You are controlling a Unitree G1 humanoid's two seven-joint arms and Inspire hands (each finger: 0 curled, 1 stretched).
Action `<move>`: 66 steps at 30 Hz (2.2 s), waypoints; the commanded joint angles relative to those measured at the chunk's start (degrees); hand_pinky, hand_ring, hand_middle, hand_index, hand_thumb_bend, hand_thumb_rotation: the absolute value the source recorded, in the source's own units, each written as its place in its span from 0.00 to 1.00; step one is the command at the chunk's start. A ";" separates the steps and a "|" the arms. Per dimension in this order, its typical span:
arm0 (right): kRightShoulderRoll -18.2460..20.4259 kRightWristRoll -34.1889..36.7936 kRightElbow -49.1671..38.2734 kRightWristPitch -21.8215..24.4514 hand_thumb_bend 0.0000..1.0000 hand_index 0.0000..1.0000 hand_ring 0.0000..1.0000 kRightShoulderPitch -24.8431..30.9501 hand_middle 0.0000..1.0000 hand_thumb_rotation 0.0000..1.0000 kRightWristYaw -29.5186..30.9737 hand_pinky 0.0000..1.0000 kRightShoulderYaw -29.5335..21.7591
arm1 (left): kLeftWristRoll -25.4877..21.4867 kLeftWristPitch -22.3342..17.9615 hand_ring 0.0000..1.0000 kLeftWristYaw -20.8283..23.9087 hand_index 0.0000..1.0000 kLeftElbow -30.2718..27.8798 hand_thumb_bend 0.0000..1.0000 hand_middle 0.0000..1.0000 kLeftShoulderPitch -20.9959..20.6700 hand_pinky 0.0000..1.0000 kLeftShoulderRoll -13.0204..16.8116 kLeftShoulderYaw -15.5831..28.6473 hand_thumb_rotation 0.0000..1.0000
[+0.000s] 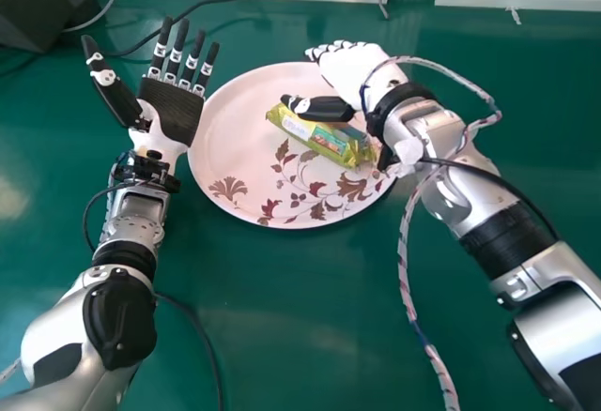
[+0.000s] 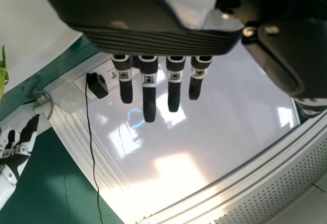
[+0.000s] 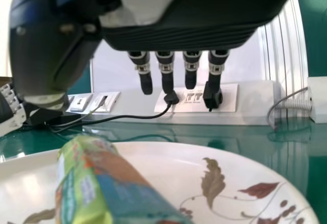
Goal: Pick up biscuit and place it in the plate
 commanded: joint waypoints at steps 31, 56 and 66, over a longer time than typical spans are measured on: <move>-4.45 1.60 -19.98 1.90 0.85 1.00 0.96 10.27 1.00 0.58 1.50 0.78 -9.53 | 2.28 -3.00 0.78 0.88 0.98 1.13 0.99 0.90 3.57 0.86 -3.08 -2.18 0.75; -3.36 5.34 -29.32 0.39 0.84 1.00 0.89 16.34 1.00 0.52 -3.12 0.73 -16.14 | 2.56 -2.64 0.75 1.49 0.97 2.30 0.96 0.87 3.49 0.80 -1.63 -2.16 0.78; -1.72 7.31 -33.34 -1.42 0.86 1.00 0.87 19.35 1.00 0.44 -7.58 0.70 -19.17 | 2.14 -1.45 0.74 1.93 0.94 2.65 0.95 0.83 3.08 0.80 -0.98 -1.71 0.81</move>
